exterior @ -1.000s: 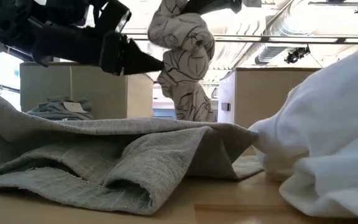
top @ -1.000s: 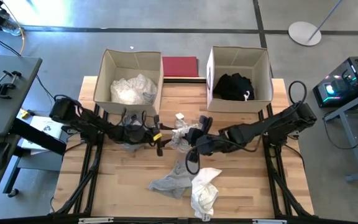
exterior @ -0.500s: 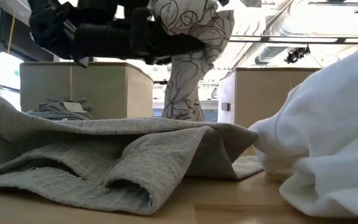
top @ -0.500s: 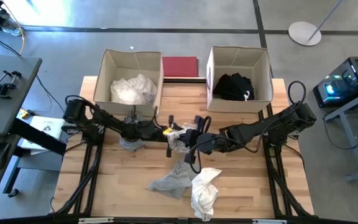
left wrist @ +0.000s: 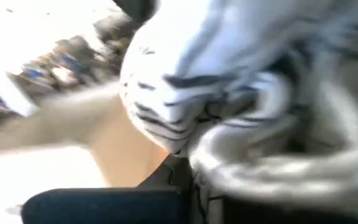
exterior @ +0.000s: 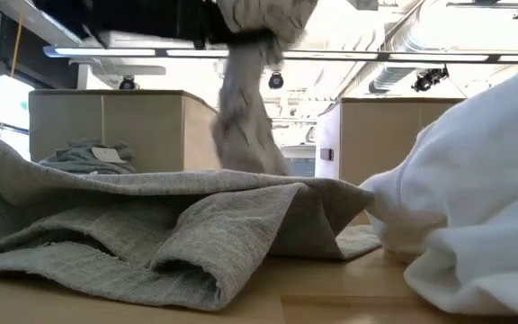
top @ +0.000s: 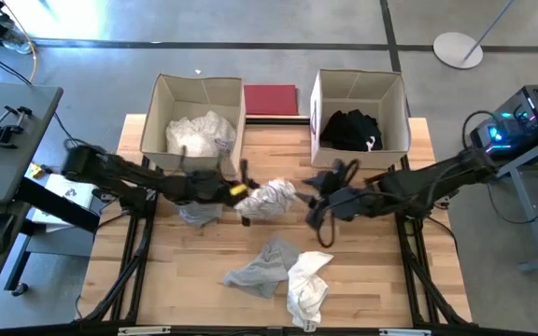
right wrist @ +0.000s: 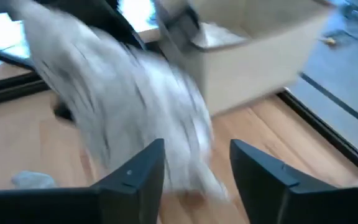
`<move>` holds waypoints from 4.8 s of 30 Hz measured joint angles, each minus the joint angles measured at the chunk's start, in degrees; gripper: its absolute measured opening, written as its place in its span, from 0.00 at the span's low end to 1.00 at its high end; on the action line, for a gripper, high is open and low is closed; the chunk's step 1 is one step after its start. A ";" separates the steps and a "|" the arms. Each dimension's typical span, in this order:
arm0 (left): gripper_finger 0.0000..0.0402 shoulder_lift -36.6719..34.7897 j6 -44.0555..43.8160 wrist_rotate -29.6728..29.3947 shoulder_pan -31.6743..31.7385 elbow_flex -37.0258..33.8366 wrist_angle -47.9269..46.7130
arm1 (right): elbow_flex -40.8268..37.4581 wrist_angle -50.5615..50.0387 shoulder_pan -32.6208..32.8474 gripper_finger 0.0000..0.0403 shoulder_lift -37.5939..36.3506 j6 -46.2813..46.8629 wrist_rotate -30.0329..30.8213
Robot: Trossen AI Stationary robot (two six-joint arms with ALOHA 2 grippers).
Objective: Sort clothes
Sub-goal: Put the white patterned shirt into the left laundry organizer, then put the gray shorts into the left laundry organizer
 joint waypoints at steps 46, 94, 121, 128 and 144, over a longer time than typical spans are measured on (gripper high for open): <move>0.64 -14.36 -23.21 0.41 56.75 18.45 -73.81 | -0.02 -13.24 0.42 0.46 5.01 10.78 11.04; 0.65 -27.49 -2.74 -13.44 -12.42 -18.43 -23.71 | -0.22 12.48 -4.23 0.02 37.01 -14.36 -33.75; 0.65 5.43 -15.96 -0.90 -11.10 -11.36 12.45 | -0.07 25.07 -2.31 0.00 19.24 -24.79 -16.91; 0.44 8.83 -14.24 -3.67 -10.84 -6.71 11.79 | -0.04 24.55 -2.11 0.00 19.24 -23.37 -17.35; 0.01 -10.81 -5.39 -18.22 -10.90 -6.71 -6.72 | 0.00 12.47 -1.78 0.35 12.25 -10.06 0.11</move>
